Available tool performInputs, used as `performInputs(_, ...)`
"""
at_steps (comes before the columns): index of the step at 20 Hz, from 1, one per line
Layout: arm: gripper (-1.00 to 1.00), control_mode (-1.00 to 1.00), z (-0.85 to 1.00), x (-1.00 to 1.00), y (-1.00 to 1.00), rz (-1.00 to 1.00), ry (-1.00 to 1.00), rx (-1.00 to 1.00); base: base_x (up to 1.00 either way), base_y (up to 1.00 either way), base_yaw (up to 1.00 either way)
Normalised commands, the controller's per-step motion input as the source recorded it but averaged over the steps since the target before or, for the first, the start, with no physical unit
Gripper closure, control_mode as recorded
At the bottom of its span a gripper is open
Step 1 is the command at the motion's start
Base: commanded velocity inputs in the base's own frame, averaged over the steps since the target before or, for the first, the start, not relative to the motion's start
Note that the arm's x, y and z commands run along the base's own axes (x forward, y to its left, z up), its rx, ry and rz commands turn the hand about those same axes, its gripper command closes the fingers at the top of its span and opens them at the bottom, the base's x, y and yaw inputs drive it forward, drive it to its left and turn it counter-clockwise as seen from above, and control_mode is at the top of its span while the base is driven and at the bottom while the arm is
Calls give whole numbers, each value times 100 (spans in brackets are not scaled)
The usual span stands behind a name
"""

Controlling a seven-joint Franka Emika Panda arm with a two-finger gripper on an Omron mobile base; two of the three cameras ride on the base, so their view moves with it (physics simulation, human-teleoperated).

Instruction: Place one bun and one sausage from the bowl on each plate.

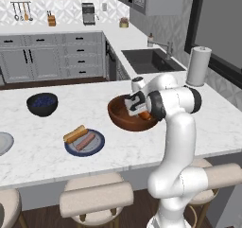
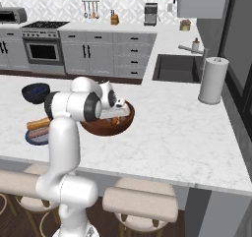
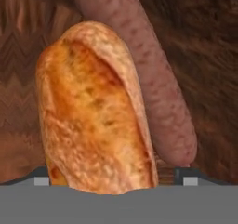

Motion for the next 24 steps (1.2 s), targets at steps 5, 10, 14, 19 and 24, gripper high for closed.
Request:
performInputs(5, 100, -100, -50, 14, -7, 0, 17, 0, 0, 0, 0)
performInputs(10, 100, -100, -15, -5, 0, 1, 7, 0, 0, 0, 0)
performInputs(14, 100, -100, 41, -35, 3, 1, -11, 5, 0, 0, 0)
performInputs(19, 100, -100, 61, -65, 38, 0, -13, 6, 0, 0, 0)
performInputs(24, 100, -100, 62, -72, 67, 0, -1, 3, 0, 0, 0)
